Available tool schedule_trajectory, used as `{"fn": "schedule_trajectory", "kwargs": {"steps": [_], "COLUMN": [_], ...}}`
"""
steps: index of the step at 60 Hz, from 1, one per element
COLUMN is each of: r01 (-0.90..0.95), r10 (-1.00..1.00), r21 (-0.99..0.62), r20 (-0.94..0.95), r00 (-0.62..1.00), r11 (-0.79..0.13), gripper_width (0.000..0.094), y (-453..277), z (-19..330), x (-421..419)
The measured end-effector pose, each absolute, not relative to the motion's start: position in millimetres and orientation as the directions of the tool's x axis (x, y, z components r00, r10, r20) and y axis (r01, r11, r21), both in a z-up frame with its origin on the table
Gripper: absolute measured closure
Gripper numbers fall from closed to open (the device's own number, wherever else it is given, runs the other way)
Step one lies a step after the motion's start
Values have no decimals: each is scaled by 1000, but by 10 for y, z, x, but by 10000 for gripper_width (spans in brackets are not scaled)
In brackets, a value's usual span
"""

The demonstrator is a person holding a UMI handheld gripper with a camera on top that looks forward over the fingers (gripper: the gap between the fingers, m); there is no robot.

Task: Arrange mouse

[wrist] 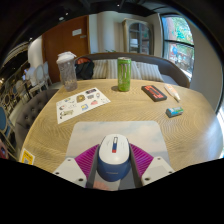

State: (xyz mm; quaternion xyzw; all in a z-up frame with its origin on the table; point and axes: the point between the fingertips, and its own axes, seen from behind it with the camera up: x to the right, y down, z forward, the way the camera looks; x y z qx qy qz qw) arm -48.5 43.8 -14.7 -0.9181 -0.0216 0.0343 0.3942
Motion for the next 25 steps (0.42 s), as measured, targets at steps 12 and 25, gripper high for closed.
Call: {"fn": "schedule_trajectory", "kwargs": {"steps": [12, 25], "r01": [69, 127], "r10": [104, 163], "r21": [-637, -565], "r20": [-17, -13], "r00": [994, 987], "r11": [-767, -815], "gripper_width": [98, 87], "y": [-44, -926], "z": [117, 284], "x": [-314, 211]}}
